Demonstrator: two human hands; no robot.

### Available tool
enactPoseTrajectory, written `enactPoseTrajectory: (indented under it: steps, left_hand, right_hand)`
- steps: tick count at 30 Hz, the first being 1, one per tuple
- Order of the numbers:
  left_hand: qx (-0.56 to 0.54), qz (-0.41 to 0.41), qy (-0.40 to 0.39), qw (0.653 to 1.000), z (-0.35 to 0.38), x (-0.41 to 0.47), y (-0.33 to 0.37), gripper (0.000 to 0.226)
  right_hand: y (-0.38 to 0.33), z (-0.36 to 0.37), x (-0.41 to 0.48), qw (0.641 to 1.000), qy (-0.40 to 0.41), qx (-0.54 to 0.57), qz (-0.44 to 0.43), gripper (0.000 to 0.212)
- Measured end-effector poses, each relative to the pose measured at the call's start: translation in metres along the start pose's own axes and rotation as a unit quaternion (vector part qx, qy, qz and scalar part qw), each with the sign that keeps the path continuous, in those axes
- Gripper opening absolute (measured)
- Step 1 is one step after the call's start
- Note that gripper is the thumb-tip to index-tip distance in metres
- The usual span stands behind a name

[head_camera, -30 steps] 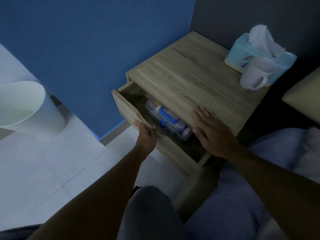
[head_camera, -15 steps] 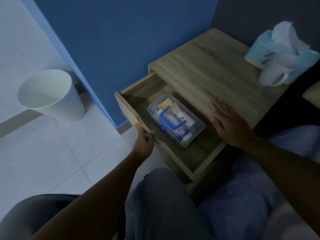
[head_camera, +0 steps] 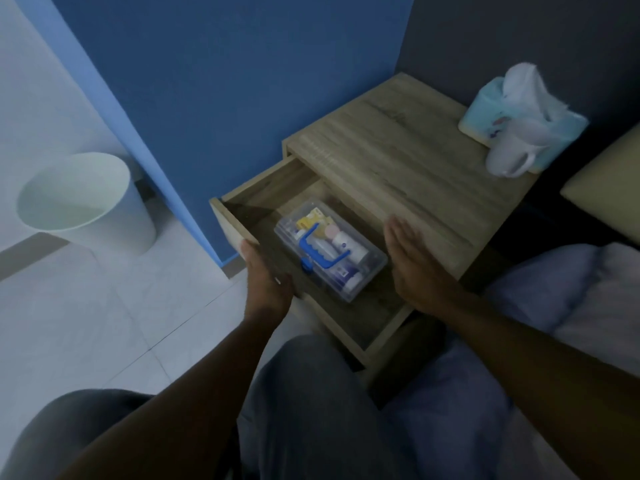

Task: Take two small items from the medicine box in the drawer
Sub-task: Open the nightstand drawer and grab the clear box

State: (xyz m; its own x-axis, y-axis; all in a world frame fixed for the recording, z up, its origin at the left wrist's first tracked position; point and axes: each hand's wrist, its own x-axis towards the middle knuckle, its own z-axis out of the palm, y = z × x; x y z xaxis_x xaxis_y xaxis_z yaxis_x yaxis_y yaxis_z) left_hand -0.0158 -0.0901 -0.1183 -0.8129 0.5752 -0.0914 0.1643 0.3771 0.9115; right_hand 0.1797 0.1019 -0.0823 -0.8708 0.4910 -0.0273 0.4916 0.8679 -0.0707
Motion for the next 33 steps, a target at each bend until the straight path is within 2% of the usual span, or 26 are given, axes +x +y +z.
enactPoseTrajectory:
  steps: [2,4,6,8,10,13,16,22,26,30,33]
  left_hand:
    - [0.039,0.055,0.018,0.998,0.000,0.006,0.009,0.100]
    - [0.105,0.073,0.000,0.992,0.000,0.016,0.014,0.107]
    - [0.159,0.085,-0.050,0.982,0.001,0.031,0.020,0.100]
    - [0.206,0.084,-0.112,0.969,0.003,0.047,0.025,0.092]
    - [0.240,0.073,-0.152,0.956,0.007,0.063,0.028,0.088]
    - [0.269,0.052,-0.168,0.947,0.015,0.085,0.029,0.080]
    - [0.277,0.032,-0.174,0.944,0.022,0.105,0.029,0.074]
    - [0.230,-0.028,-0.204,0.951,0.025,0.120,0.030,0.055]
    - [0.233,-0.050,-0.185,0.953,0.021,0.115,0.041,0.044]
    - [0.213,-0.057,-0.167,0.961,0.008,0.108,0.055,0.032]
    - [0.207,-0.052,-0.141,0.967,-0.006,0.104,0.074,0.028]
  right_hand:
    - [-0.015,0.002,-0.011,1.000,0.016,-0.011,-0.014,0.065]
    - [-0.032,0.006,-0.014,0.999,0.003,0.050,0.013,0.064]
    - [-0.048,0.011,-0.011,0.983,-0.026,0.152,0.095,0.068]
    - [-0.064,0.017,-0.006,0.962,-0.047,0.208,0.169,0.079]
    - [-0.078,0.023,0.001,0.950,-0.034,0.226,0.210,0.083]
    - [-0.089,0.031,0.012,0.931,0.006,0.254,0.262,0.080]
    - [-0.092,0.045,0.018,0.922,0.015,0.247,0.297,0.086]
    - [-0.102,0.060,0.024,0.862,0.022,0.317,0.394,0.091]
    - [-0.110,0.053,0.032,0.830,0.053,0.342,0.438,0.090]
    - [-0.114,0.032,0.034,0.769,0.055,0.425,0.474,0.082]
    - [-0.122,0.008,0.027,0.722,0.048,0.505,0.471,0.086]
